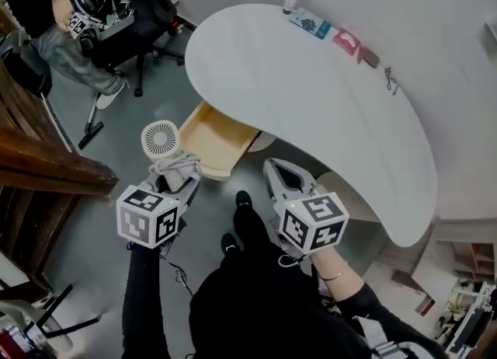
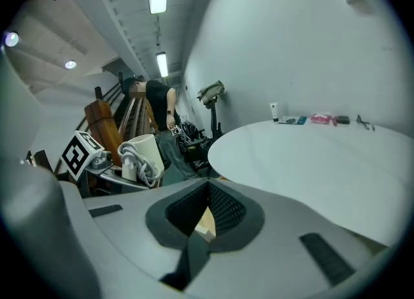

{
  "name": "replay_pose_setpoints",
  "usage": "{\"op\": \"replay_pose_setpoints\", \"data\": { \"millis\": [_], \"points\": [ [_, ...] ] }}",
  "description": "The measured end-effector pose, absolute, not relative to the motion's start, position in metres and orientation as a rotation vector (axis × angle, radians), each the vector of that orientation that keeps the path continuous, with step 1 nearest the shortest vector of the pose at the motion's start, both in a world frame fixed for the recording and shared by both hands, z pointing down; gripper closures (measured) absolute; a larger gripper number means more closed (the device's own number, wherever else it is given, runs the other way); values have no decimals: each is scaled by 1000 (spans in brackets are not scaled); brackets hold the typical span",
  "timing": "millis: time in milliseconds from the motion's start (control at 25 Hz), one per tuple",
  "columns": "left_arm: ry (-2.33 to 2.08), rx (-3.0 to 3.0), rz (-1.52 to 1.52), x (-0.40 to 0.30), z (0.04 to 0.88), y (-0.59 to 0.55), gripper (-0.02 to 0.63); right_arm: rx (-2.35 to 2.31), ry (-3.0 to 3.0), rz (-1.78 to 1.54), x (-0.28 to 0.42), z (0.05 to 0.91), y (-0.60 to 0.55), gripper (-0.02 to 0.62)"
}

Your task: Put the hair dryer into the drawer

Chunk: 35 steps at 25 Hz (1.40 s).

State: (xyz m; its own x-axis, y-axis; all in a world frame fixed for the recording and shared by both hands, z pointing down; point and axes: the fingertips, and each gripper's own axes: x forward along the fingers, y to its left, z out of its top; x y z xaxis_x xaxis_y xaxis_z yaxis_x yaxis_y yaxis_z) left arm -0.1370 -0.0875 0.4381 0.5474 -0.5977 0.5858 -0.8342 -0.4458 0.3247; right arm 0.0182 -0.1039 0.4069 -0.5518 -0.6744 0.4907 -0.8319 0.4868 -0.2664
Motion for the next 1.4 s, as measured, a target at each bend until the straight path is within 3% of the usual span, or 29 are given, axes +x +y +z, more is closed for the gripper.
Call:
{"op": "replay_pose_setpoints", "data": {
  "millis": [1400],
  "points": [
    [-403, 1924, 1566, -132, 566, -127, 482, 1208, -2340, 800, 30, 447, -201, 594]
  ]
}}
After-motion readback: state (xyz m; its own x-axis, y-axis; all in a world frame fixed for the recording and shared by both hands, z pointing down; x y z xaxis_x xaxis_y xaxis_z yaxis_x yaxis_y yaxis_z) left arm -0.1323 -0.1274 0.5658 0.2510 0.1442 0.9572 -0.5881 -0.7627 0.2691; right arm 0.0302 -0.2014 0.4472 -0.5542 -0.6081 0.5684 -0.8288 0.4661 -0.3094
